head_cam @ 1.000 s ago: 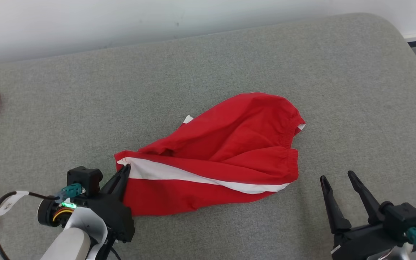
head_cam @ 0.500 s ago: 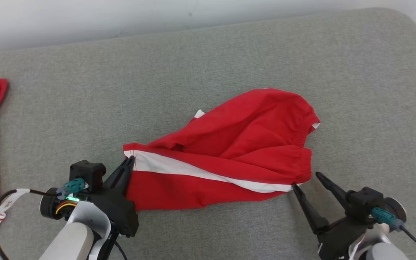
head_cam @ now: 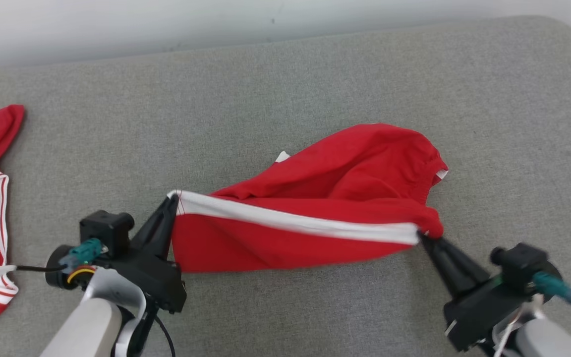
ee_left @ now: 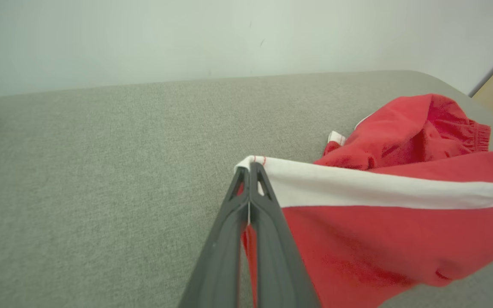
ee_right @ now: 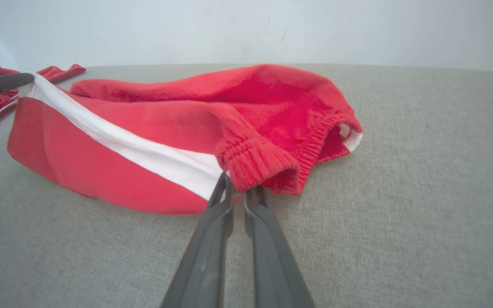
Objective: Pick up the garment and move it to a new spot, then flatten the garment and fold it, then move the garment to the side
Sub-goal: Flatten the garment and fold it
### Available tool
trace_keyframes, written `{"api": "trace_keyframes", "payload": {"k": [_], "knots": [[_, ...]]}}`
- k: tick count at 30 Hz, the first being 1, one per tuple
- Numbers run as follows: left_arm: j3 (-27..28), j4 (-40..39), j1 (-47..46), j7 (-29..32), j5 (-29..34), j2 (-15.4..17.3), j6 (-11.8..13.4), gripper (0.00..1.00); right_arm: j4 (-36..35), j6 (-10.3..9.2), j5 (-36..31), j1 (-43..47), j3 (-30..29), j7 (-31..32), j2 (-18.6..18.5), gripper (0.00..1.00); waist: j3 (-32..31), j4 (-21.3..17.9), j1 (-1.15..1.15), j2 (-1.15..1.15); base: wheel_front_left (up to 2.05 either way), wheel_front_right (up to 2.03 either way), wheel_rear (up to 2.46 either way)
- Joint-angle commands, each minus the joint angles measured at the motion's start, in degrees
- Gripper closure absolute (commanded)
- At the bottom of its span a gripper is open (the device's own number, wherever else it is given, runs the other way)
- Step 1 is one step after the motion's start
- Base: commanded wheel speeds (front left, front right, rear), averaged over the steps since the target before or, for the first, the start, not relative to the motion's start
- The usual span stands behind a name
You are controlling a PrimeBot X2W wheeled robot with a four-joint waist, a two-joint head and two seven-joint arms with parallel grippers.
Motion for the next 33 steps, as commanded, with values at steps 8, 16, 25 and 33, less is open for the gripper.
{"api": "trace_keyframes", "payload": {"k": [8,16,25,33], "knots": [[2.3,-11.0,-1.5,0.0,0.3,2.0,1.9,1.00,-13.8,-0.04,9.4,0.1,-7.9,0.2,-1.3,1.00,-2.8,-0.2,0.00,0.00,0.00,0.00,0.00],[4.3,-21.2,-5.6,0.1,2.2,2.9,4.0,1.00,-19.8,-0.04,11.8,-6.1,-14.5,0.2,1.3,1.00,-5.1,0.1,0.00,0.00,0.00,0.00,0.00],[5.2,-28.3,-12.8,0.0,5.6,2.8,5.4,1.00,-22.7,-0.04,13.4,-12.6,-18.0,2.7,3.0,1.00,-6.7,1.1,0.00,0.00,0.00,0.00,0.00],[4.6,-32.2,-15.7,1.6,6.9,2.8,6.0,1.00,-23.7,-0.04,14.0,-14.7,-18.7,5.2,4.1,1.00,-6.7,1.3,0.00,0.00,0.00,0.00,0.00]]}}
